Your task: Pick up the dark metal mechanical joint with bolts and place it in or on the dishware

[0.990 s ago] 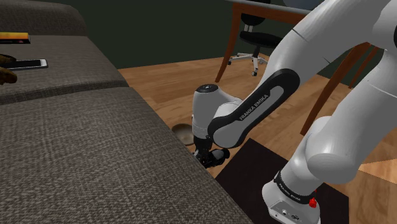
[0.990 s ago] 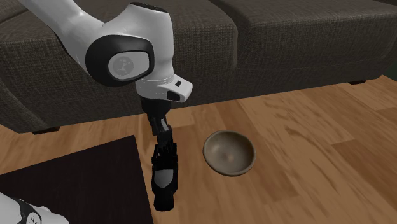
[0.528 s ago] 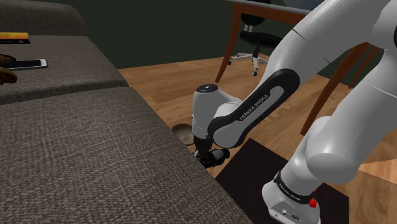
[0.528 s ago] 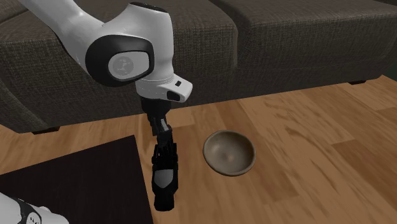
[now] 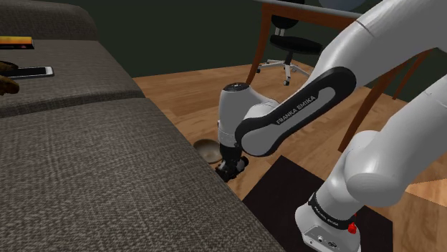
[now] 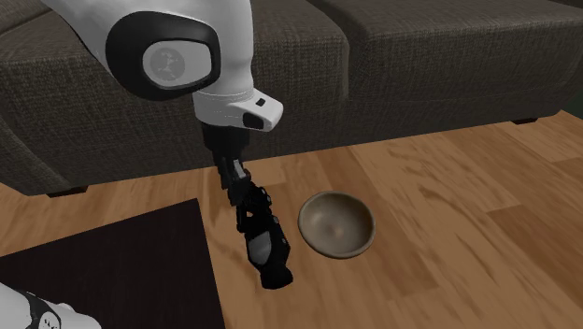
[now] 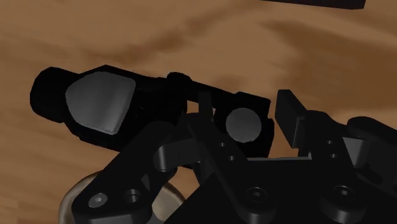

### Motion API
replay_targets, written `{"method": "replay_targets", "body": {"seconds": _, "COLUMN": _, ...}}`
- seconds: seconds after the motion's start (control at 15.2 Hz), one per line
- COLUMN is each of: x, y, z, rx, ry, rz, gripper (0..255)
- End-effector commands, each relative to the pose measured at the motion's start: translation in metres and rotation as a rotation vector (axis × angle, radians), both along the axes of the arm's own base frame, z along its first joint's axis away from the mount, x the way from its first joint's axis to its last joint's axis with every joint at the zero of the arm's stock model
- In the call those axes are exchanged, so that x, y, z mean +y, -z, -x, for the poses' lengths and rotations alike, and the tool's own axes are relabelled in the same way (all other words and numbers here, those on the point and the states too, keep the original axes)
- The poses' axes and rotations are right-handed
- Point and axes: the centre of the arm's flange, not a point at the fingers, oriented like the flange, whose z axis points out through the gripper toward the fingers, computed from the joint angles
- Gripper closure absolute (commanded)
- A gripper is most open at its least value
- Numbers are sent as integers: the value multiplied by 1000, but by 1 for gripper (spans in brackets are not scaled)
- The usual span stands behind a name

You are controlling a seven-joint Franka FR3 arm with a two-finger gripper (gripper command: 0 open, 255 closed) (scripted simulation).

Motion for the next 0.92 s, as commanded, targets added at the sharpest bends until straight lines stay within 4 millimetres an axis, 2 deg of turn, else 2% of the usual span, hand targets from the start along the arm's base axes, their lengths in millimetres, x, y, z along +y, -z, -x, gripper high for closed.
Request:
{"method": "replay_targets", "body": {"seconds": 0.0, "x": 2, "y": -11, "z": 1, "rx": 0, "ry": 0, "rz": 0, "gripper": 255}}
{"method": "replay_targets", "body": {"seconds": 0.86, "x": 2, "y": -80, "z": 1, "rx": 0, "ry": 0, "rz": 0, "gripper": 255}}
